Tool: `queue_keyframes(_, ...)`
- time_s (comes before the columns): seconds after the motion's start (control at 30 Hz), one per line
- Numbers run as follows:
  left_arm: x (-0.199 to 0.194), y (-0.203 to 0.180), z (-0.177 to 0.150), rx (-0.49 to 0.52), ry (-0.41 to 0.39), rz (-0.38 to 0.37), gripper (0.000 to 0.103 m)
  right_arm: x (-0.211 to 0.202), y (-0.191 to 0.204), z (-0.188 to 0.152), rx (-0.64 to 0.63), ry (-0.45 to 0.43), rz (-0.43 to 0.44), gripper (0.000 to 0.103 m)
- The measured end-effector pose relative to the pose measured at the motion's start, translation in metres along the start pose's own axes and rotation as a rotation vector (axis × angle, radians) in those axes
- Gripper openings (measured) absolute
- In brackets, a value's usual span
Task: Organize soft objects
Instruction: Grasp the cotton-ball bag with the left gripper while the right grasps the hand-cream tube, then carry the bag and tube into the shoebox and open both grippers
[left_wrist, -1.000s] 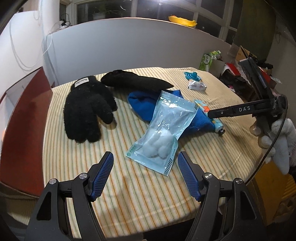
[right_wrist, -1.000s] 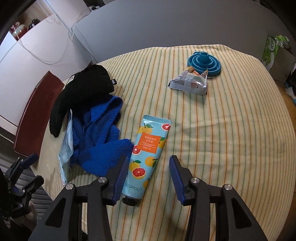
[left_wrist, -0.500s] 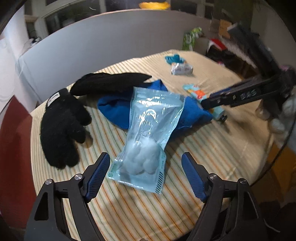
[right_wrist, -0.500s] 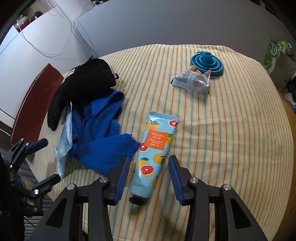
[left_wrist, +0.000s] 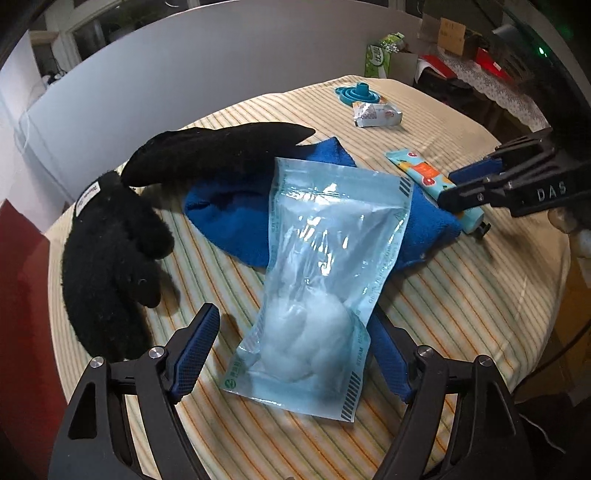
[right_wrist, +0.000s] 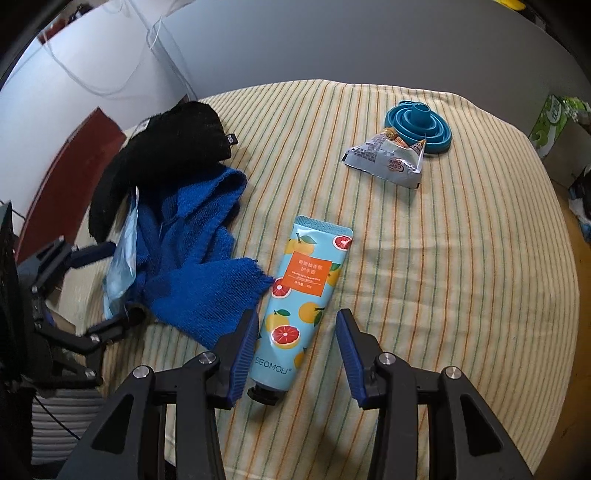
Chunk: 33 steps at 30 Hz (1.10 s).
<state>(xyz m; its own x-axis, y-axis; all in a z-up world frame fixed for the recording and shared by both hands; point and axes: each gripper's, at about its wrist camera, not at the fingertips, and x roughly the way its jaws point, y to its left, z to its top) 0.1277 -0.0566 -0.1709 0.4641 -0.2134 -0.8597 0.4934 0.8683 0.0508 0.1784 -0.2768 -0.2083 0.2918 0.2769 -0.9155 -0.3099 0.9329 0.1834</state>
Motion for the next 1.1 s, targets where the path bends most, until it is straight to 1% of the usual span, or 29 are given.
queue_keyframes(0.1,-0.001,0.002,-0.002,-0.01,0.0,-0.02,0.078,0.001,0.001,0.001,-0.017,0.014,-0.021,0.04)
queue_keyframes(0.13,-0.001,0.002,-0.003,-0.011,0.003,-0.027,0.074,0.001,0.001,0.001,-0.017,0.015,-0.022,0.04)
queue_keyframes(0.17,0.0,0.002,-0.003,-0.01,0.008,-0.032,0.072,0.002,0.002,0.001,-0.019,0.017,-0.026,0.04)
queue_keyframes(0.23,-0.001,0.002,-0.003,-0.012,0.007,-0.047,0.064,0.004,0.006,0.0,-0.038,0.018,-0.05,0.04)
queue_keyframes(0.3,-0.002,0.001,-0.002,-0.01,0.006,-0.05,0.06,0.005,0.011,0.0,-0.059,0.018,-0.072,0.039)
queue_keyframes(0.4,-0.004,-0.001,-0.002,-0.009,0.0,-0.059,0.055,0.004,0.012,0.0,-0.068,0.02,-0.079,0.032)
queue_keyframes(0.43,-0.004,-0.001,-0.002,-0.011,0.0,-0.066,0.044,0.003,0.011,0.0,-0.067,0.021,-0.078,0.031)
queue_keyframes(0.6,-0.009,-0.001,-0.002,-0.018,-0.01,-0.066,0.041,0.001,0.008,-0.002,-0.052,0.02,-0.058,0.027)
queue_keyframes(0.67,-0.013,0.0,-0.004,-0.025,-0.02,-0.055,0.039,-0.001,0.007,-0.003,-0.047,0.015,-0.058,0.027)
queue_keyframes(0.93,-0.03,0.012,-0.012,-0.093,-0.06,-0.059,0.038,-0.009,0.002,-0.011,-0.01,-0.017,-0.037,0.026)
queue_keyframes(1.1,-0.038,0.014,-0.017,-0.117,-0.076,-0.044,0.038,-0.016,0.001,-0.013,0.002,-0.045,-0.033,0.026)
